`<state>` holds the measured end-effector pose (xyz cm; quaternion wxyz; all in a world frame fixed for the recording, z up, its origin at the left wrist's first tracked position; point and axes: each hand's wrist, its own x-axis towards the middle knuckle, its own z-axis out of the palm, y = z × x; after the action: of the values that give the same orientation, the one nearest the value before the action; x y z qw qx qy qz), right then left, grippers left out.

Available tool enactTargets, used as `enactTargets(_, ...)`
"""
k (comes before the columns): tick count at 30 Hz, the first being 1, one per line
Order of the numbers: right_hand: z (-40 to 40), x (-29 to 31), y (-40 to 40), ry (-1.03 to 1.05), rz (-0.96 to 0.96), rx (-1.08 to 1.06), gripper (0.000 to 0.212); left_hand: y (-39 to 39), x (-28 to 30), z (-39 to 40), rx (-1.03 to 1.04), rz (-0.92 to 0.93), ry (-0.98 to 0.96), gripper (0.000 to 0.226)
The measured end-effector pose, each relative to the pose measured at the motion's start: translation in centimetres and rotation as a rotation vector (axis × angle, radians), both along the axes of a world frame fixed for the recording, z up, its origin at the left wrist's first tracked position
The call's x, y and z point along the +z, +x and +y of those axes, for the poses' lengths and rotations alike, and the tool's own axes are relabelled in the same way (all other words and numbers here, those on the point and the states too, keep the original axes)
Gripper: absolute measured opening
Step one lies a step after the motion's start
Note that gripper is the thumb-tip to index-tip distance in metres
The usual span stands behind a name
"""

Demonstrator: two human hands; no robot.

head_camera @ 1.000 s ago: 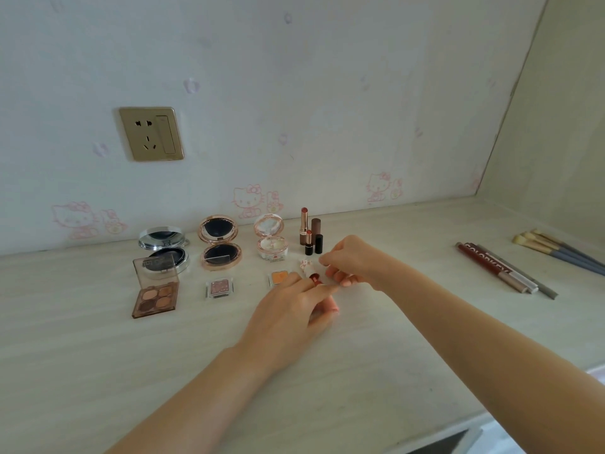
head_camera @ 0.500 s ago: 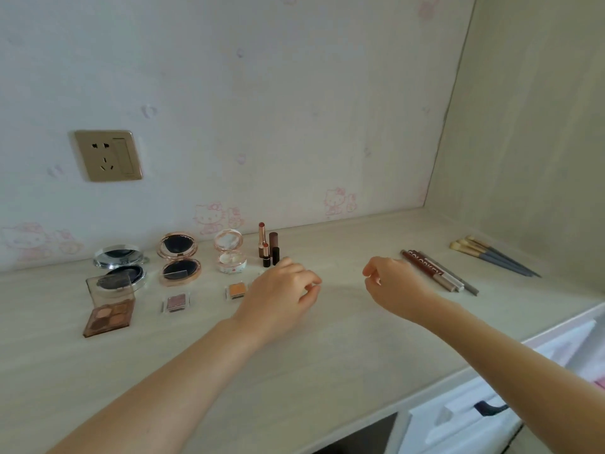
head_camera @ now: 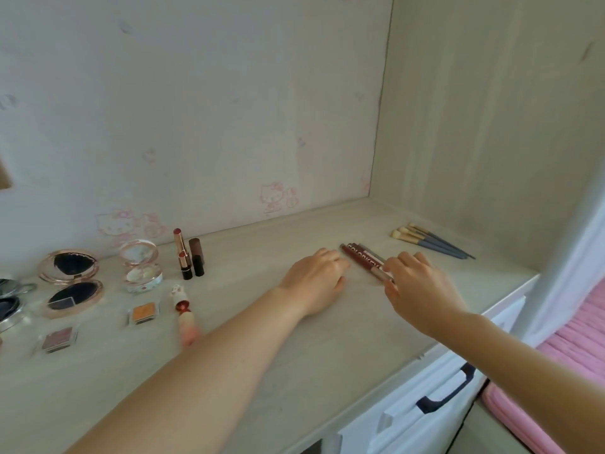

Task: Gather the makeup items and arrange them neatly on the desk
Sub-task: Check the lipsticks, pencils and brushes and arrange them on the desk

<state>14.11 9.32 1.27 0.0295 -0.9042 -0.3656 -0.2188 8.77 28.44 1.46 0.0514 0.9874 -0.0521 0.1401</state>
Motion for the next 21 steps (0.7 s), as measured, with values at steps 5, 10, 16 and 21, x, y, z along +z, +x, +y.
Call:
enactTargets(5, 0.2, -0.8, 1.3, 0.016, -0.002, -0.014, 0.029, 3.4, -0.5, -0.3, 0.01, 0.07, -0.023, 0.052)
enactTargets(10, 0.7, -1.3, 1.6, -0.004, 0.001, -0.003, 0.033, 4.4, -0.9, 0.1, -0.031, 0.161, 0.028, 0.05)
enactTargets(16, 1.1, -1.2, 1.5, 0.045, -0.001, 0.016, 0.031, 3.9, -0.7, 0.7, -0.067, -0.021, 0.049, 0.044)
enactTargets(21, 1.4, -1.3, 1.5, 0.054, 0.018, 0.013, 0.033, 4.0, -0.3, 0.8, -0.052, -0.014, 0.182, 0.039)
